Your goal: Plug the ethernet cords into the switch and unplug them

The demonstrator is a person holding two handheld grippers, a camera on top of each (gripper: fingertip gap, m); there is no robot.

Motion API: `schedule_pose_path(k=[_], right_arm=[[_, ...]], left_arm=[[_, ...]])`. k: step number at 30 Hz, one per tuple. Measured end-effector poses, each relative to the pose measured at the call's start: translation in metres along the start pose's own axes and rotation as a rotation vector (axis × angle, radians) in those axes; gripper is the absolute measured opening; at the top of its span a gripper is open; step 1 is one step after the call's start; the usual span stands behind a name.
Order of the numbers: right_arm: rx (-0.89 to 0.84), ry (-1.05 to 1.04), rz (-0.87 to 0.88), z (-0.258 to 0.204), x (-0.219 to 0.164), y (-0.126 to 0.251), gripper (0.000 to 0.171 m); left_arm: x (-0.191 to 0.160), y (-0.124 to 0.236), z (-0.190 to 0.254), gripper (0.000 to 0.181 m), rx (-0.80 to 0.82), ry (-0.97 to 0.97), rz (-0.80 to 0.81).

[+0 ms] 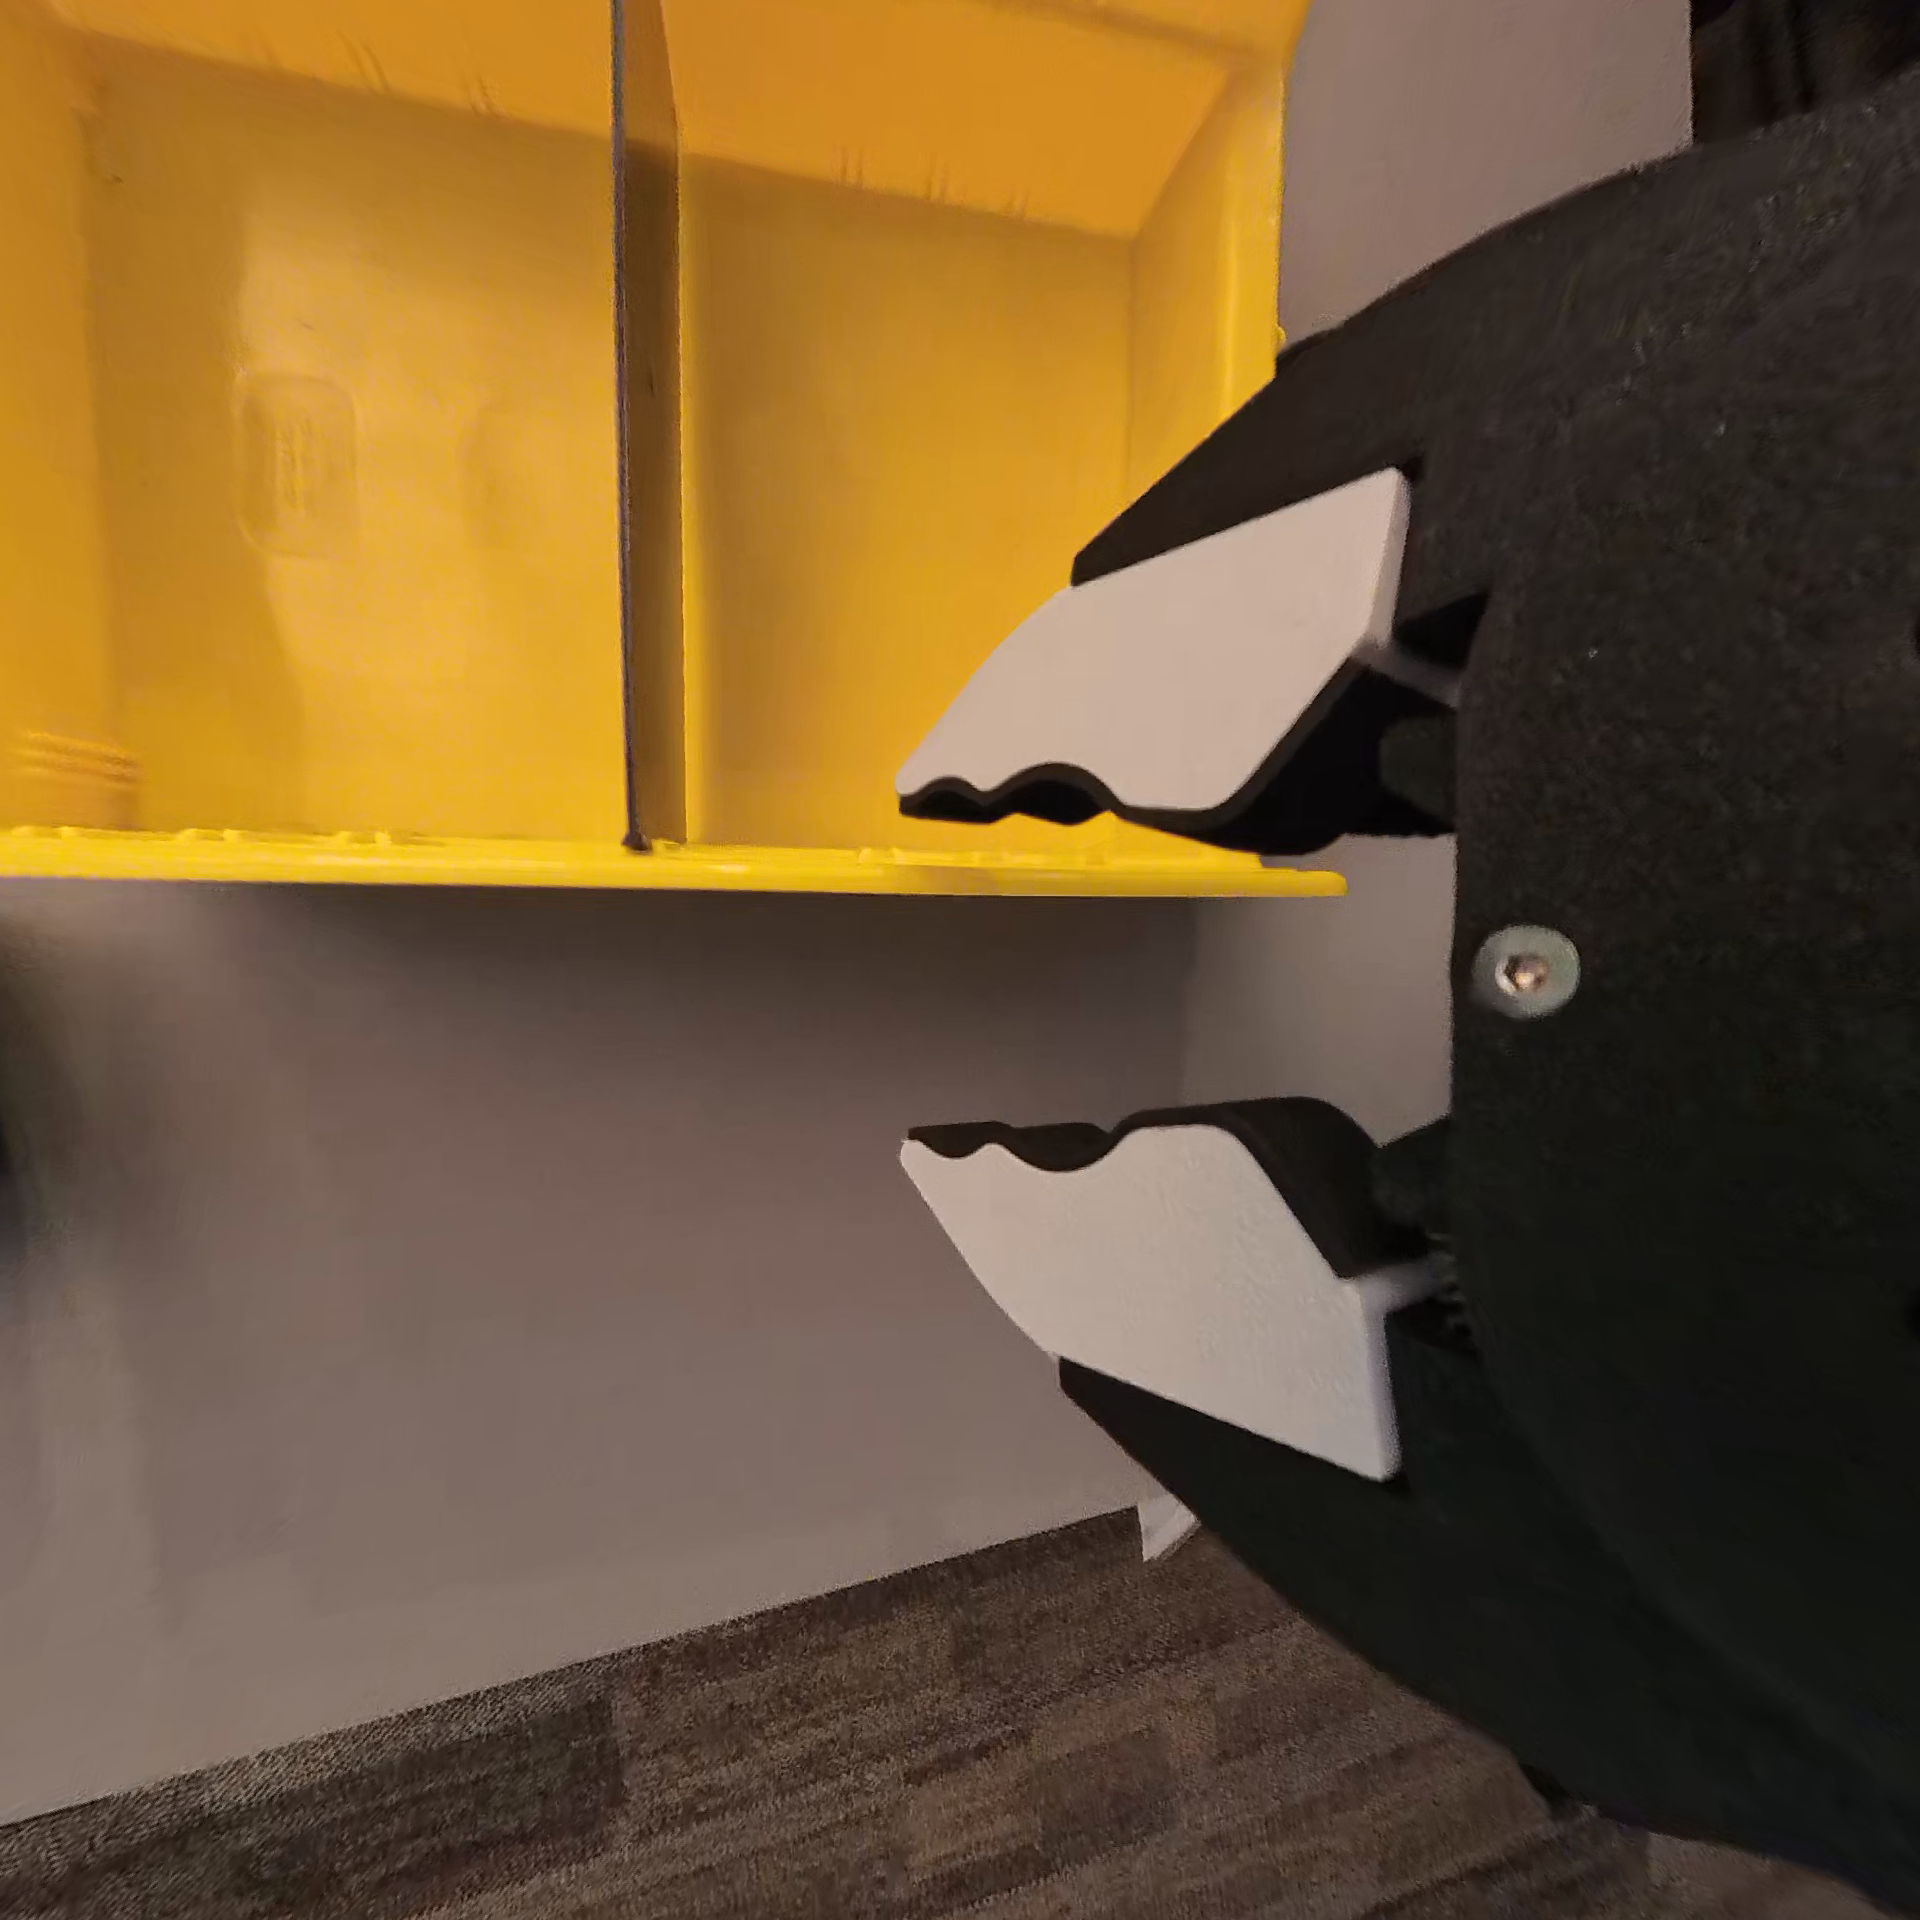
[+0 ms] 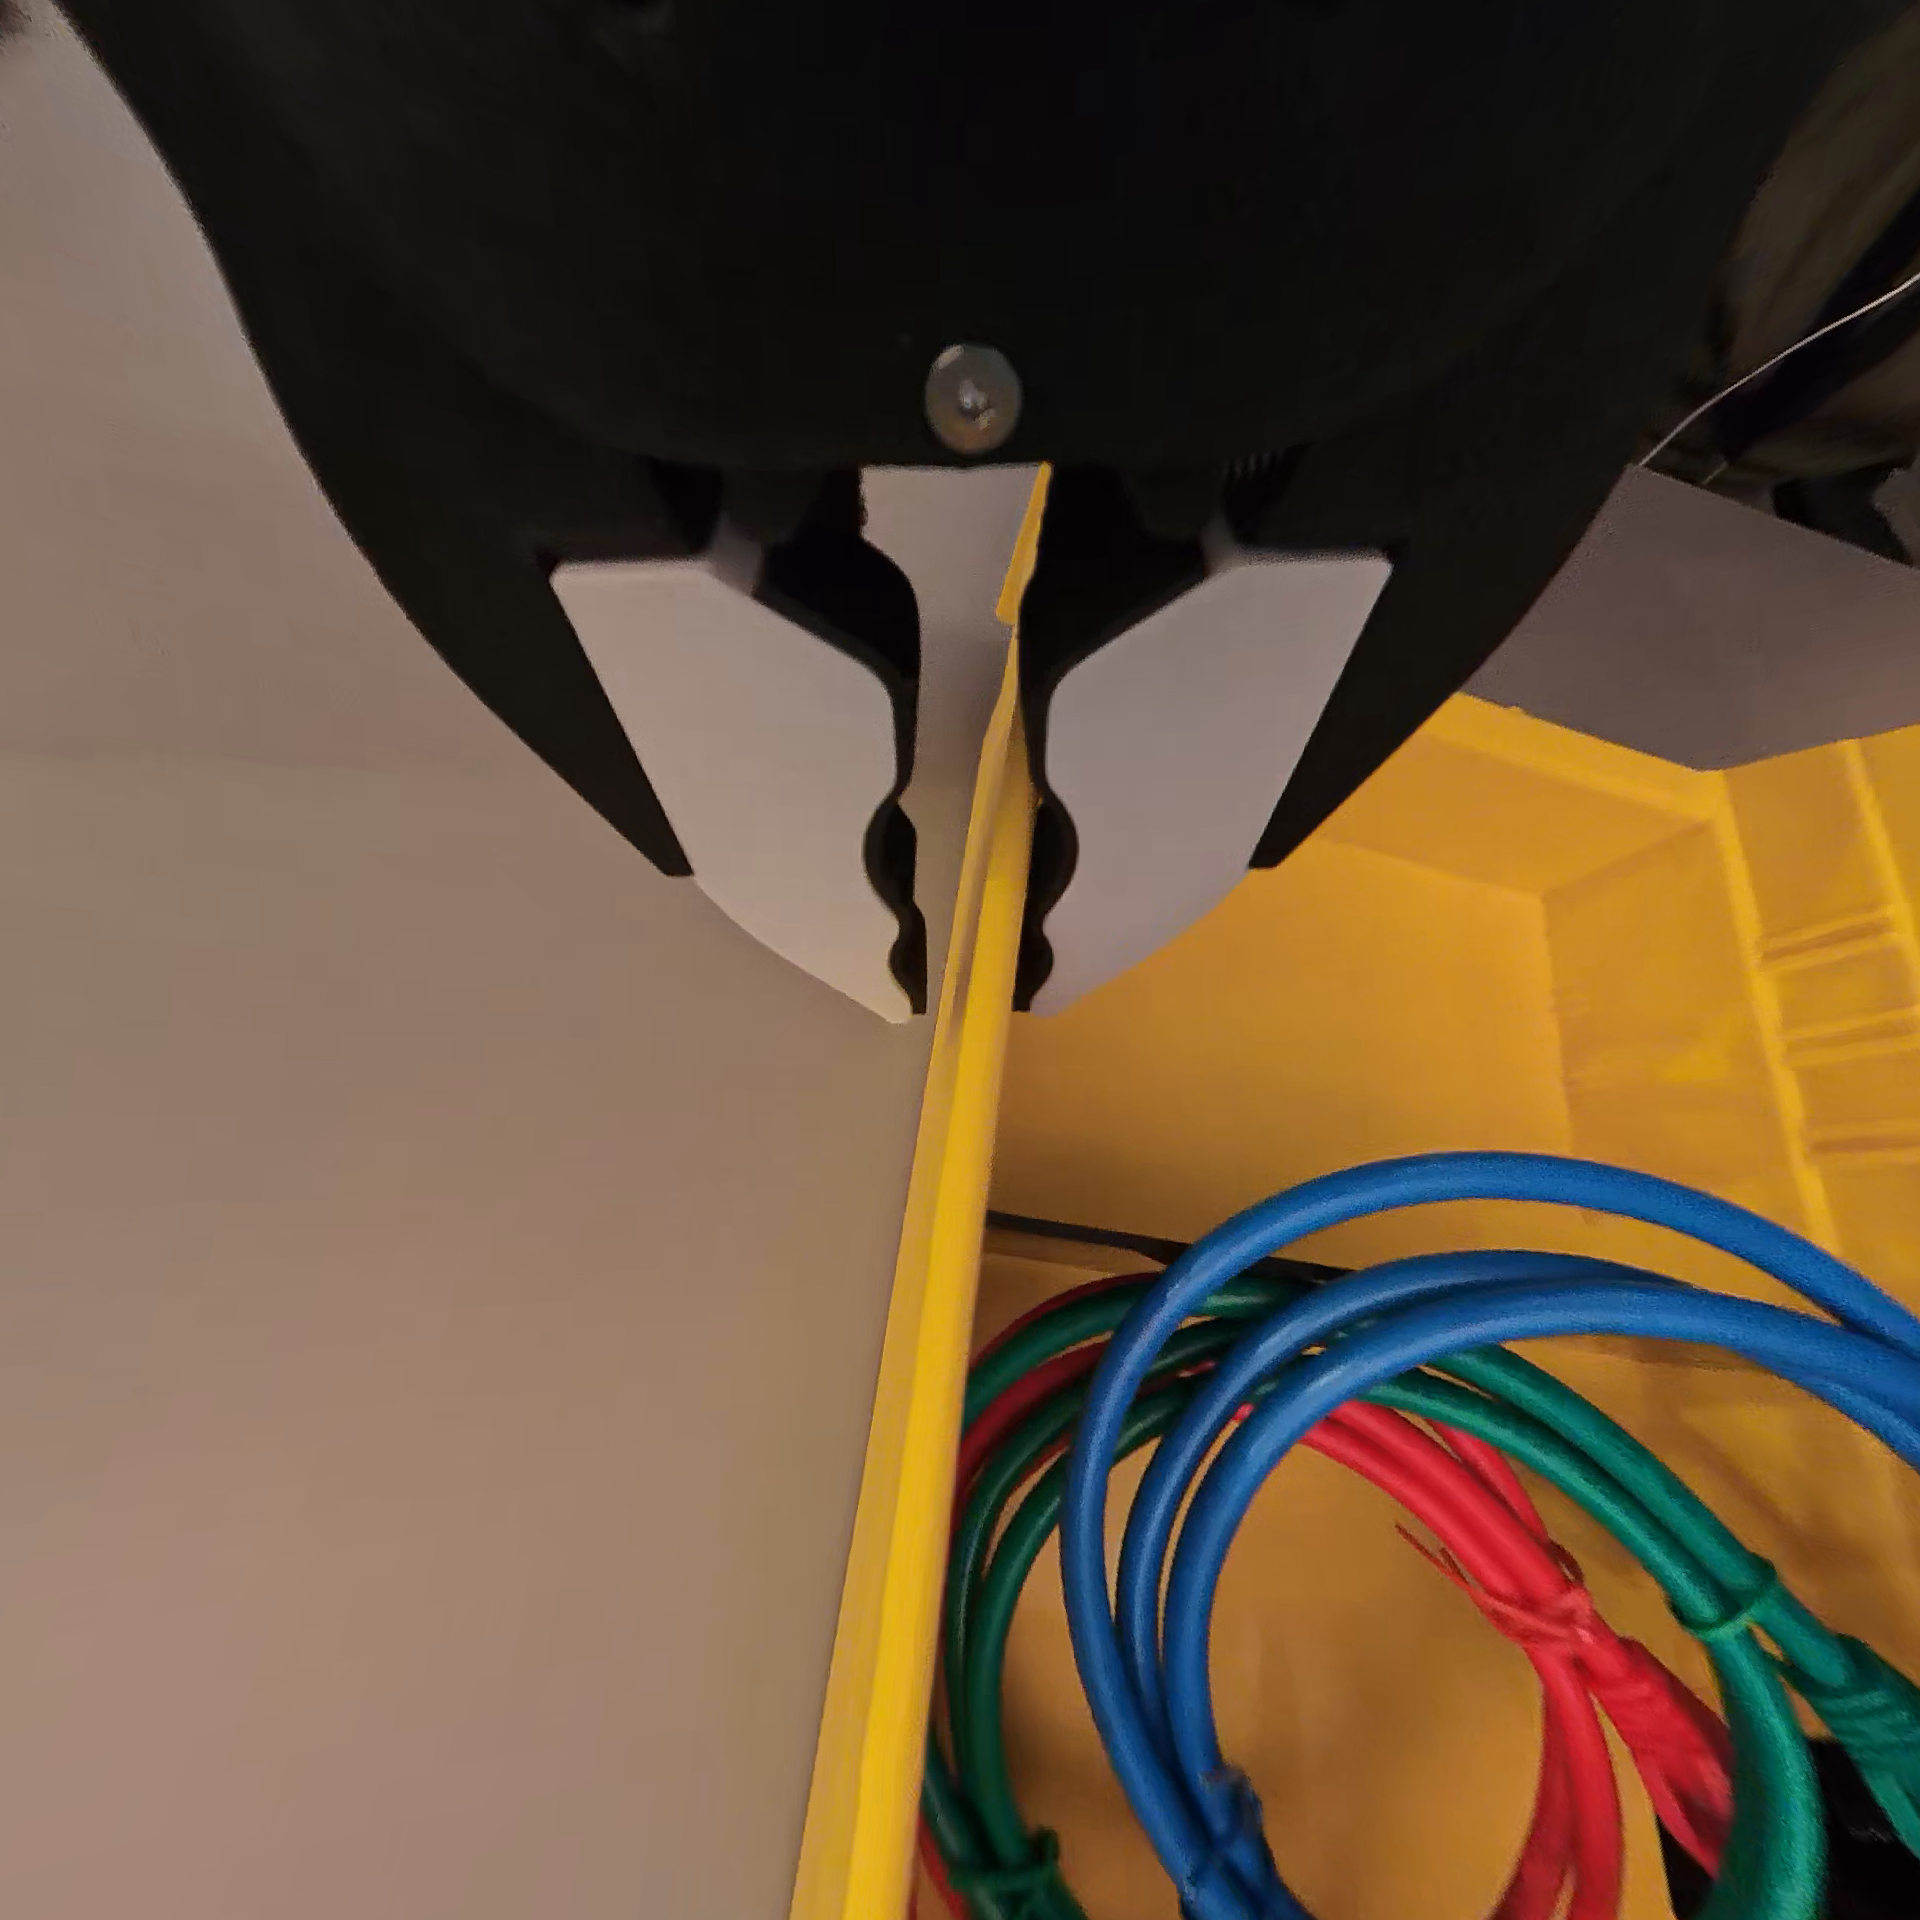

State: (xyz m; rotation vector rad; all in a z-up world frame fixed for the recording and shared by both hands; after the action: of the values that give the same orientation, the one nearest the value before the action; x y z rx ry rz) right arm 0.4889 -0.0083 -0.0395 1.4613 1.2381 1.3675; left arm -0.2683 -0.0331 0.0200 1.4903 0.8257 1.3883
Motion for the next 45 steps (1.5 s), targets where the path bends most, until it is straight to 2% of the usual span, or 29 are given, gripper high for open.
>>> schedule_pose_path(k=[3,7,11,16,29,45], right_arm=[[-0.022,0.022,-0.033,-0.004,0.001,-0.005,0.010],[-0.066,0.045,-0.061,-0.007,0.002,-0.006,0.009],[-0.076,0.072,-0.088,-0.011,0.001,-0.006,0.009],[-0.067,0.099,-0.118,-0.018,-0.001,-0.005,0.010],[-0.116,0.148,-0.196,-0.043,0.004,-0.008,0.009],[-0.116,0.310,-0.266,-0.114,0.021,-0.021,0.009]], left_arm=[[0.001,0.000,0.002,0.055,-0.013,0.003,0.006],[-0.005,-0.013,0.002,0.052,-0.036,0.010,-0.089],[-0.007,-0.026,0.003,0.038,-0.066,0.002,-0.163],[-0.008,-0.033,0.012,0.010,-0.086,-0.033,-0.226],[-0.008,-0.035,0.060,0.018,-0.010,-0.205,-0.356],[-0.010,-0.040,0.122,0.026,0.044,-0.317,-0.416]])
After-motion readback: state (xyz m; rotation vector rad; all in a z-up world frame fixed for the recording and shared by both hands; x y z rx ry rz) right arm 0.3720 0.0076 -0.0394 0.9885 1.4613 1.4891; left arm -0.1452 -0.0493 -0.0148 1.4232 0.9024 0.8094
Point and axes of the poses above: each gripper's, where its closed fingertips meet, y back along the fingers, x out of its top, z = x × y across the jaws, the point moved 8 cm from there along y, back along the fingers, and after that the axes turned 8 degrees about -x, right-handed, at the moved point
